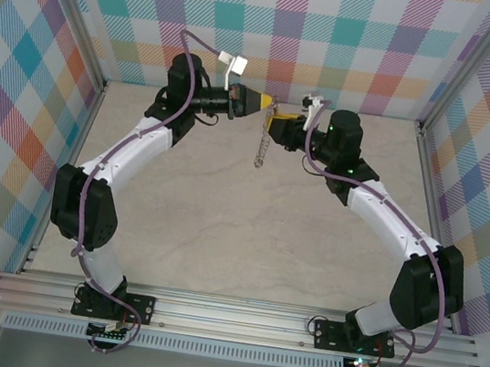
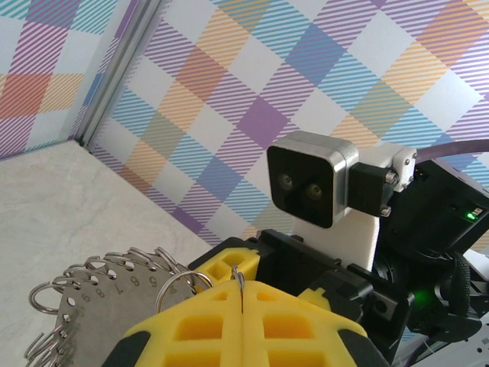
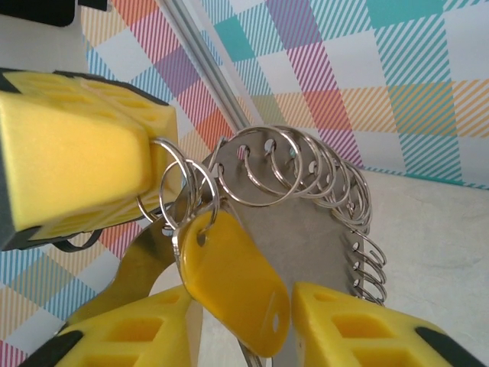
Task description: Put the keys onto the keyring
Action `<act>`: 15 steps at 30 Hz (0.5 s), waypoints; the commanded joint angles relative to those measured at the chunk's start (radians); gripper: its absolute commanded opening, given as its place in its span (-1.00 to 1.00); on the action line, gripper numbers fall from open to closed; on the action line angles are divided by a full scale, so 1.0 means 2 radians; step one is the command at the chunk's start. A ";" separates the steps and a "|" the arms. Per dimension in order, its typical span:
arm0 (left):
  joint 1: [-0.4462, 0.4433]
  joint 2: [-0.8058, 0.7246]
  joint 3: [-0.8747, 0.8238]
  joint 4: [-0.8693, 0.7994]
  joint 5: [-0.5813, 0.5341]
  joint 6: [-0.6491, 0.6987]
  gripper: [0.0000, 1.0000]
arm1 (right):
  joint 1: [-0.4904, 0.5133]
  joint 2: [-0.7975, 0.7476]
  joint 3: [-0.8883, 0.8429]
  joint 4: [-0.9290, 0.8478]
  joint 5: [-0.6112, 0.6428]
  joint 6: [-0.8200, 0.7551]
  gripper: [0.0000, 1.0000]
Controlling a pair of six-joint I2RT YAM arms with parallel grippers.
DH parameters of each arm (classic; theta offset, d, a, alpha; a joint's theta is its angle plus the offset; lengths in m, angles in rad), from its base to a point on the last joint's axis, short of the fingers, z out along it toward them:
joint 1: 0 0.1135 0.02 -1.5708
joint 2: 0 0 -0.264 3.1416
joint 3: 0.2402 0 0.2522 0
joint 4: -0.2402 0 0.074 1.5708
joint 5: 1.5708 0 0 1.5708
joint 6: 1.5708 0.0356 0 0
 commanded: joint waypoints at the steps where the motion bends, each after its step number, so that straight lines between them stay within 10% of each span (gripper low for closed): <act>1: -0.005 -0.023 -0.001 0.028 0.006 -0.003 -1.00 | 0.005 0.005 0.018 -0.009 -0.007 -0.016 -0.39; 15: -0.006 -0.025 0.001 0.027 -0.003 -0.002 -1.00 | 0.008 0.001 0.026 -0.029 -0.035 -0.035 -1.00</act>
